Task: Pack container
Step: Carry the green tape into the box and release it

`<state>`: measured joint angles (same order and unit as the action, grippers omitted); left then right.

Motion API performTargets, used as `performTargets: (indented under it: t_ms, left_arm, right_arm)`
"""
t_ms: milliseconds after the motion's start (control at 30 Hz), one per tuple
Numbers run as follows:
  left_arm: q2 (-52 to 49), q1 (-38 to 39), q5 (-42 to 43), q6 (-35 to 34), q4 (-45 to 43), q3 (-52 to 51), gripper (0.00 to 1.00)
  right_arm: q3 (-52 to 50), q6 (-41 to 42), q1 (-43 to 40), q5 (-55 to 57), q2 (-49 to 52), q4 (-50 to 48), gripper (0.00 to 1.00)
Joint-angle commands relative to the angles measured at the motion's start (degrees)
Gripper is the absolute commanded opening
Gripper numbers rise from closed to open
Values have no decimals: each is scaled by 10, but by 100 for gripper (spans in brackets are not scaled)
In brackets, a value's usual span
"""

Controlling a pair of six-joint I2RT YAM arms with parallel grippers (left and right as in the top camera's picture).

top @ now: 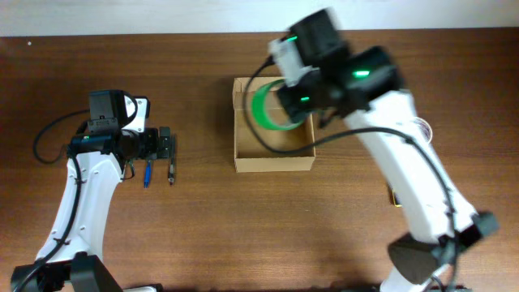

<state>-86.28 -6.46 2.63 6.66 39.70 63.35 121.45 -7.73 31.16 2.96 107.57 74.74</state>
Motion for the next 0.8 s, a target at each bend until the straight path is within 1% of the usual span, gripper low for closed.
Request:
performTargets:
  t_ms: [0, 333, 533, 700, 767]
  left_arm:
    - [-4, -2, 6, 9, 0, 10, 99]
    - [-4, -2, 6, 9, 0, 10, 99]
    - [-4, -2, 6, 9, 0, 10, 99]
    - [-4, -2, 6, 9, 0, 10, 99]
    - [-4, -2, 6, 9, 0, 10, 99]
  right_arm:
    - [-9, -39, 24, 70, 49, -20, 4]
    - [-9, -41, 13, 62, 192, -43, 4]
    - [-9, -38, 10, 52, 250, -62, 4]
    - [-9, -38, 6, 43, 279, -69, 4]
    - [-10, -38, 6, 43, 283, -77, 7]
